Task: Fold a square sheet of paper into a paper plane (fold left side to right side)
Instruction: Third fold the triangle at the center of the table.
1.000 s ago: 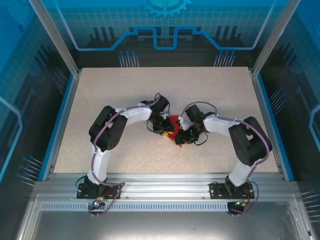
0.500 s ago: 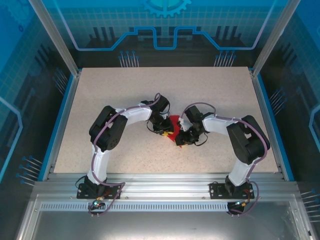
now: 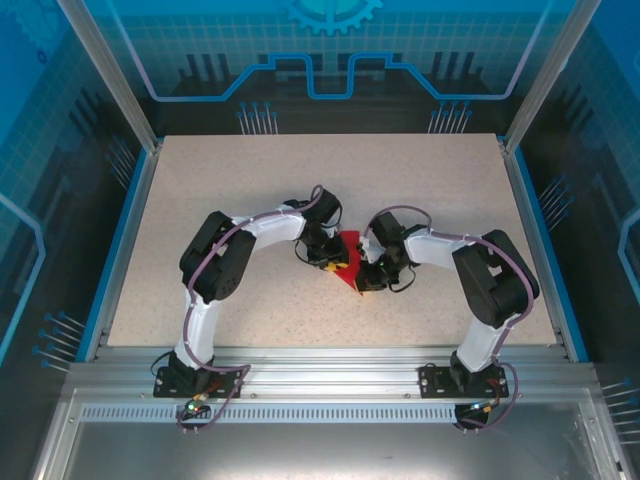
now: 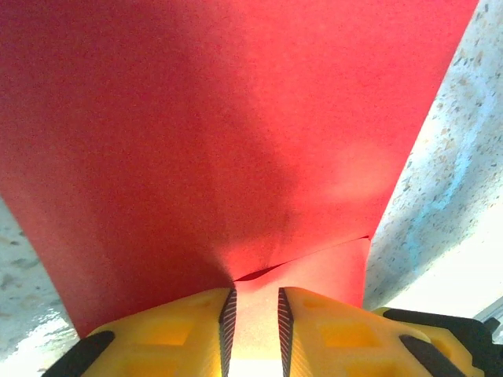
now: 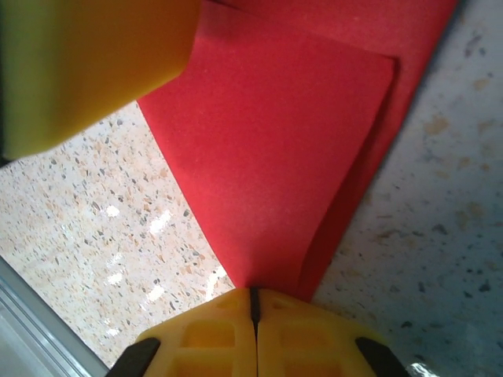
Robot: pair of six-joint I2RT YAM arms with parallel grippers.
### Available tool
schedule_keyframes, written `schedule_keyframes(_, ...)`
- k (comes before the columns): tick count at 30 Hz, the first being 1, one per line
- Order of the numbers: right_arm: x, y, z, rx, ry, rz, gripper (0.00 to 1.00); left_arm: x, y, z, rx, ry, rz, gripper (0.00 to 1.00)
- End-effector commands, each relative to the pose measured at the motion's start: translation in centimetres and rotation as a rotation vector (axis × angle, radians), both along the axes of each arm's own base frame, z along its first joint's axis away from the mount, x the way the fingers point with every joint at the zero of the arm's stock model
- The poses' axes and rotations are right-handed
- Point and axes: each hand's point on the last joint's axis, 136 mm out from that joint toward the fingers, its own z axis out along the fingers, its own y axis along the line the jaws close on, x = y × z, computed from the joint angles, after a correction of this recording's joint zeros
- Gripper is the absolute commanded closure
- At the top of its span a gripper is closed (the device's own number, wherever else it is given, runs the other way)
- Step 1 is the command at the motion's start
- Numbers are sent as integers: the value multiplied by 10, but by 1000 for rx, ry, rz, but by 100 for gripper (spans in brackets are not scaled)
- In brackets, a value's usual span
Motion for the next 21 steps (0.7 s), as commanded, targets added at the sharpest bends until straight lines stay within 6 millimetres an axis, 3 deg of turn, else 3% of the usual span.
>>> schedule_keyframes(1, -34, -34, -31, -189, 133, -11, 98, 12, 9, 14, 41, -76, -3, 70)
schedule_keyframes(5, -34, -36, -33, -201, 134, -18, 99, 15, 9, 48, -1, -148, 4, 66)
schedule_keyframes(8, -33, -36, -35, -204, 133, -22, 99, 8, 14, 60, -10, -169, 17, 66)
schedule_keyframes(13, -30, -34, -34, -193, 120, -22, 100, -13, 20, 64, -14, -170, 24, 71)
schedule_keyframes(17, -30, -34, -34, -195, 119, -22, 100, -33, -1, 57, -57, -136, -3, 76)
schedule_keyframes(21, -30, -34, -35, -199, 117, -22, 100, -36, -17, 50, -90, -114, 8, 79)
